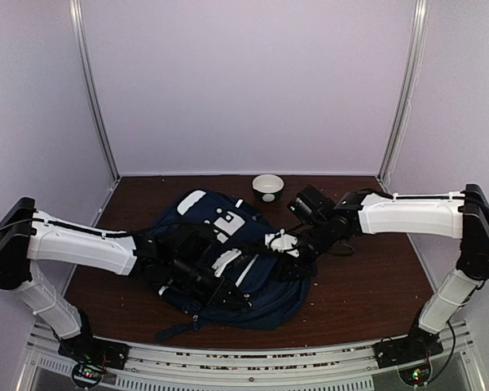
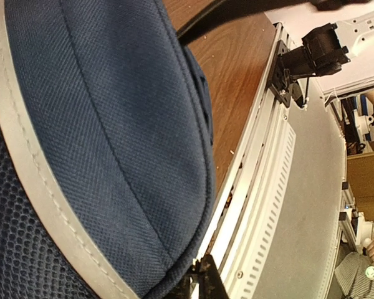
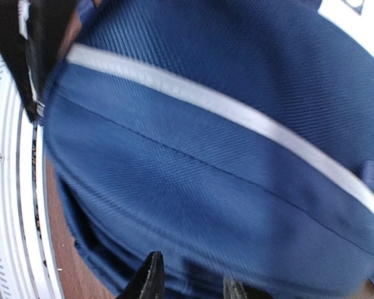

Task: Pack the student bag
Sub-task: Zip the upper front pocket of the bag in the student bag, then grab the upper front pocket of the student bag.

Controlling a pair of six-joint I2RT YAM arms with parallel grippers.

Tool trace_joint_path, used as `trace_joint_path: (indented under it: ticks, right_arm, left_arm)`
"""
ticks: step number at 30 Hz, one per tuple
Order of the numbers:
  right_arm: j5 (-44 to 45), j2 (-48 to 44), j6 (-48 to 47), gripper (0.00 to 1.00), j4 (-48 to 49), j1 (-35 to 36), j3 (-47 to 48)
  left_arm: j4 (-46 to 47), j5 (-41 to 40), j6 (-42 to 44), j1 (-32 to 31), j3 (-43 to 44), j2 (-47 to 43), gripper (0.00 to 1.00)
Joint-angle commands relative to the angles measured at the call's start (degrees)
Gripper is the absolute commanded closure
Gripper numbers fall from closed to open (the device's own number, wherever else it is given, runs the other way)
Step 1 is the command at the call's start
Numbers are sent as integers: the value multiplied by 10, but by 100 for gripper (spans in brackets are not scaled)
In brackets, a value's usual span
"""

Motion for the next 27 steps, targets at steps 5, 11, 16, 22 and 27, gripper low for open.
trace_joint_path:
  ticks: [5, 11, 16, 22, 27]
  right_arm:
    - [-16, -132, 66, 64, -9, 7, -47]
    - [-49, -172, 143, 63, 22, 45, -90]
    - [-56, -136, 225, 63, 57, 80, -89]
    - [18, -74, 235, 66, 100, 136, -77]
    - [68, -38, 218, 68, 129, 147, -75]
  left_arm:
    - [65, 31, 10, -12, 45, 1, 75]
    - [-115, -54, 118, -12, 46, -108, 65]
    - [-185, -184, 162, -11, 24, -155, 64]
    - [-121, -283, 125, -10, -37, -184, 64]
    - [-80, -302, 96, -10, -80, -226, 65]
